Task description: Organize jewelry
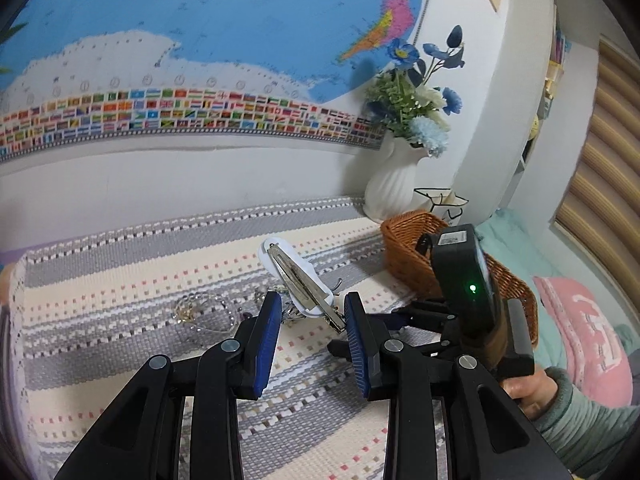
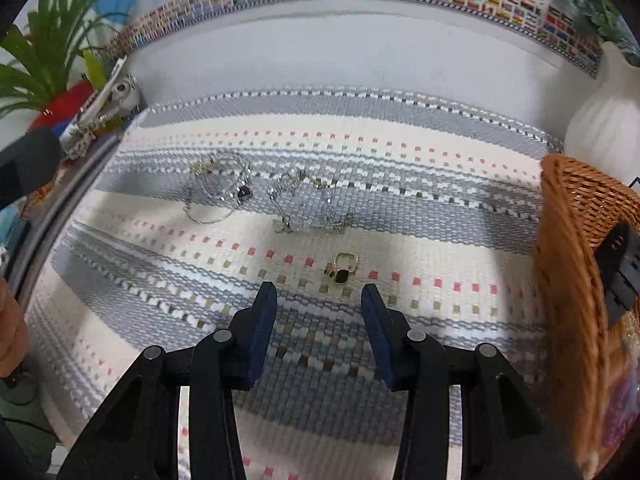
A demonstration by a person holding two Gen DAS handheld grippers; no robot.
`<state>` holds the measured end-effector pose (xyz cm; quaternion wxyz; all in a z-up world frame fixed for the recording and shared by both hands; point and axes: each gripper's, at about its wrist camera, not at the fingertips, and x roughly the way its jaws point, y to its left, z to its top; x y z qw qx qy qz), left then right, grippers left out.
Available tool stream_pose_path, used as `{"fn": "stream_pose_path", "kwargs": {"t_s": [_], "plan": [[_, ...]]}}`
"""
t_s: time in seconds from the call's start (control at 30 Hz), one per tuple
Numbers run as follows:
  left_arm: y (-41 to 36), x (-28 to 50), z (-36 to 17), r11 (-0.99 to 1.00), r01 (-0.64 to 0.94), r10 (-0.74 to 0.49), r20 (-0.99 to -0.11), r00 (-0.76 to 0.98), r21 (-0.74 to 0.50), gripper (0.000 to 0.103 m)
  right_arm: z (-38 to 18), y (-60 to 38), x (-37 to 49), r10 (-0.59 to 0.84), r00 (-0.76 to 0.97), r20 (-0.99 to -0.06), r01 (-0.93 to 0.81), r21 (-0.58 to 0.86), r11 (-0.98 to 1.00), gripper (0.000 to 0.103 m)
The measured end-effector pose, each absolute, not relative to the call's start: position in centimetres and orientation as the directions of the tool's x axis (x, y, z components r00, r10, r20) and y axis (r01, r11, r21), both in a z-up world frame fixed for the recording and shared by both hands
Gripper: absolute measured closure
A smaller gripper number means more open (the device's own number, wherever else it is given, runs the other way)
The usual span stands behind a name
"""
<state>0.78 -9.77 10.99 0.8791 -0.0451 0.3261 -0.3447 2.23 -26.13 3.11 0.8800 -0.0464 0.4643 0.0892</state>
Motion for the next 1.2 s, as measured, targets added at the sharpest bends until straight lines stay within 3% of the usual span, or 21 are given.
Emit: {"fn": "stream_pose_path", "kwargs": {"t_s": [0.17,0.23,0.33,0.83,1.2], "plan": [[-10.1,1.3,10.6,0.755,0.581,-0.636,-0.554,0.537,-0.305,0.07,2.9,-25.5,2.7,0.048,0.572,-0.819,-0.184,-0.071,0.98,0.074],[-10.3,1.1,10.6,0.759,0.582,-0.631,-0.555,0.543,-0.292,0.07,2.9,-25.3,2.7,0.042,0.58,-0.814,-0.191,-0.085,0.978,0.093],[-10.5,0.9,10.7,0.757,0.587,-0.63,-0.556,0.543,-0.286,0.07,3.0,-25.3,2.4,0.041,0.589,-0.807,-0.19,-0.089,0.978,0.097],[-13.2,-1.5,13.7,0.722,0.65,-0.654,-0.54,0.53,-0.238,0.07,10.7,-31.0,-4.6,0.203,0.665,-0.719,-0.178,0.111,0.978,0.098],[-23.2,-3.7,15.6,0.575,0.795,-0.726,-0.568,0.388,-0.193,0.07,16.1,-40.7,-12.0,0.033,0.736,-0.676,0.003,0.052,0.999,0.098]]}}
